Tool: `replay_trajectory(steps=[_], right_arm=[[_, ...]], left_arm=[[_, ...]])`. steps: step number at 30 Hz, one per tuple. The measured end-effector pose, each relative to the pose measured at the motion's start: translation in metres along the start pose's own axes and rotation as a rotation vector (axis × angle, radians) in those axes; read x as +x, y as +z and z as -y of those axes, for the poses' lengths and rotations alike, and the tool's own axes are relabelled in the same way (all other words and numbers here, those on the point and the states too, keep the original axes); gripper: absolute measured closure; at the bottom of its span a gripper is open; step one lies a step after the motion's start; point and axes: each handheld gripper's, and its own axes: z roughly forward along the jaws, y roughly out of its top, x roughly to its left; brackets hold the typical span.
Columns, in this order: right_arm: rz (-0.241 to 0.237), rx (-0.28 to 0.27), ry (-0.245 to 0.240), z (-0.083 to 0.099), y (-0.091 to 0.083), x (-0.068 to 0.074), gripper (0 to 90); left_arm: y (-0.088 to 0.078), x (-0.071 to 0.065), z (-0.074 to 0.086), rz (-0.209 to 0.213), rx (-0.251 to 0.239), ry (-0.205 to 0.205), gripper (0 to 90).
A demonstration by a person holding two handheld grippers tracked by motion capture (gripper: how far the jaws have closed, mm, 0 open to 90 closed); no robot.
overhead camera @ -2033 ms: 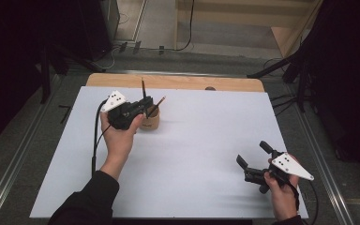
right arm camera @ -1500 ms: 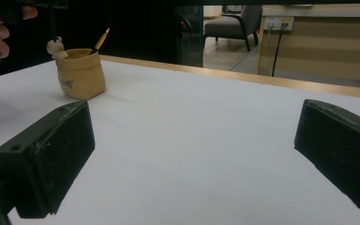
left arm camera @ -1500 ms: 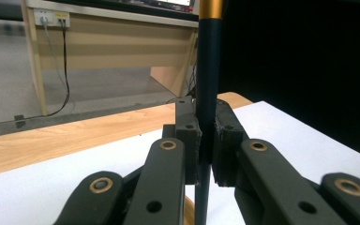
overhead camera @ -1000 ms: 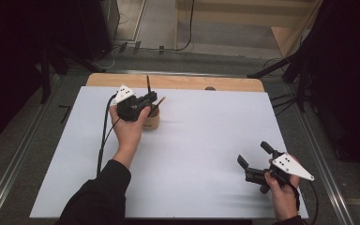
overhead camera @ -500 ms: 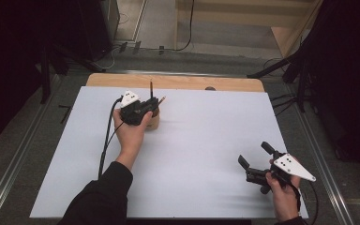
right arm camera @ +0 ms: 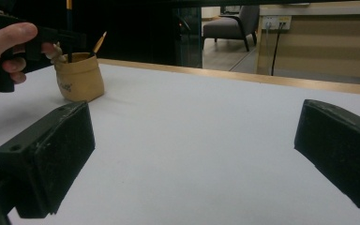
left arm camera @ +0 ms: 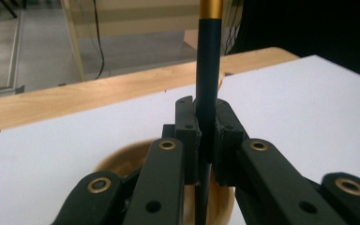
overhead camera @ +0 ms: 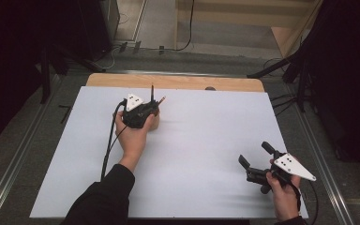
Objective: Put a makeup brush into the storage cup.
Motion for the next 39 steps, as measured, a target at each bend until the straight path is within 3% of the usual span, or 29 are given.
replay_trajectory(steps=[3,15,21,27,30,39], right_arm=[[0.001,-0.002,0.0,-0.0003,-0.0003,0.0002,0.0],[0.002,-0.002,-0.001,-0.0006,-0.0003,0.0005,0.0],[0.001,-0.002,0.001,-0.0007,0.0,0.001,0.0],[0.0,-0.005,-0.001,-0.0009,-0.0001,0.0008,0.0],[0.0,-0.005,0.002,-0.0009,-0.0003,0.0006,0.0],[0.001,-0.007,0.005,-0.001,-0.0002,0.0004,0.0]], left_arm=[[-0.0008,-0.0004,0.0004,-0.012,-0.001,-0.013,83.8],[-0.0036,0.0,-0.0024,-0.052,-0.028,0.011,83.7],[0.001,-0.0022,0.0001,-0.014,-0.033,0.0,83.7],[0.0049,-0.0033,0.0021,-0.014,-0.019,0.001,83.3],[0.0056,-0.0053,0.0021,-0.009,-0.021,0.001,73.7],[-0.0022,-0.0054,-0.0028,0.022,-0.044,-0.012,62.2]])
